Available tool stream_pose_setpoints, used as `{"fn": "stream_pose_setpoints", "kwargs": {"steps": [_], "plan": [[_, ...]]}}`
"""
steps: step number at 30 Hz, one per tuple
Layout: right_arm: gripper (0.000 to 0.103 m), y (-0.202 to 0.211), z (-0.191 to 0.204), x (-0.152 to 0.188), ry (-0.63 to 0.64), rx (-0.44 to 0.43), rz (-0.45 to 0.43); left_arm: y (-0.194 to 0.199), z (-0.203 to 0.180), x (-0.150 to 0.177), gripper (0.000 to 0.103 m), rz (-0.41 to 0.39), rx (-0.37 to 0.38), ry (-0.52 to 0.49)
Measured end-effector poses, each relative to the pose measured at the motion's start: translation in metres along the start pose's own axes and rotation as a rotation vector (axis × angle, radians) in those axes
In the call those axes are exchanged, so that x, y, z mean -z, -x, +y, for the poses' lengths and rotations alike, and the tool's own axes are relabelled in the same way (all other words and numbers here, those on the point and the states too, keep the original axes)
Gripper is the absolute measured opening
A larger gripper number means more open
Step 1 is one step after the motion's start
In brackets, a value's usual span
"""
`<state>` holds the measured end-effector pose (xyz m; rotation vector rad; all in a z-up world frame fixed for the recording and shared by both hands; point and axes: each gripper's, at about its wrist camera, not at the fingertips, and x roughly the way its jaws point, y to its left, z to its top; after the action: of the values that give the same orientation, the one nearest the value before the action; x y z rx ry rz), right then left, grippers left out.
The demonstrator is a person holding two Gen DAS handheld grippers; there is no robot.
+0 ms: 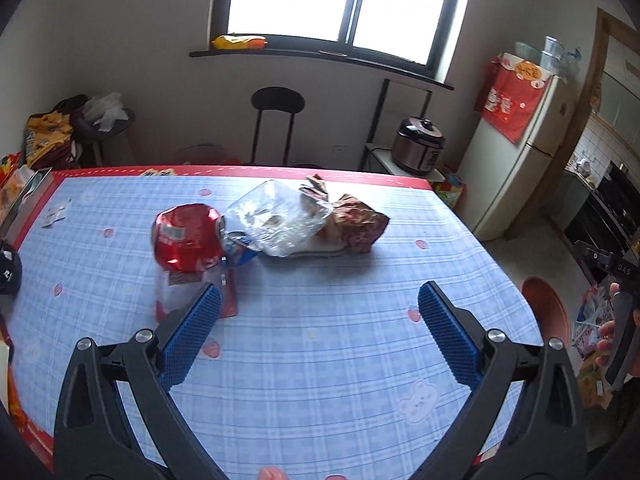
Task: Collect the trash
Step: 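Return to the table and grasp the clear plastic tray with the right gripper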
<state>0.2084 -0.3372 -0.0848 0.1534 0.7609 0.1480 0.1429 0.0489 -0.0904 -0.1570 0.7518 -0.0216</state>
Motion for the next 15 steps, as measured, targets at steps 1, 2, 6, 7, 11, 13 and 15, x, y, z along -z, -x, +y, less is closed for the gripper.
{"fn": "stream_pose_setpoints", "kwargs": {"steps": [1,2,6,7,11,13,15], "plan": [[0.097,-0.008,0.015,-0.003,0.017,-0.014,0.015,0.001,0.014,0.004,0.098,0.006,-0.02,0.018],[0.097,-0.017,0.03,-0.005,0.032,-0.034,0.033,0.001,0.03,0.005,0.098,0.013,-0.044,0.035],[0.097,-0.055,0.091,-0.013,0.086,-0.042,0.111,-0.004,0.081,0.009,0.098,0.049,-0.177,0.101],[0.098,-0.066,0.106,-0.013,0.096,-0.034,0.125,-0.005,0.094,0.01,0.098,0.049,-0.189,0.124],[0.097,-0.105,0.152,-0.012,0.059,-0.136,0.127,-0.01,0.143,0.016,0.098,0.056,-0.201,0.213],[0.097,-0.131,0.175,-0.009,0.016,-0.188,0.157,-0.015,0.163,0.018,0.097,0.069,-0.217,0.241],[0.097,-0.156,0.197,-0.006,-0.022,-0.233,0.175,-0.019,0.181,0.019,0.098,0.078,-0.231,0.241]]}}
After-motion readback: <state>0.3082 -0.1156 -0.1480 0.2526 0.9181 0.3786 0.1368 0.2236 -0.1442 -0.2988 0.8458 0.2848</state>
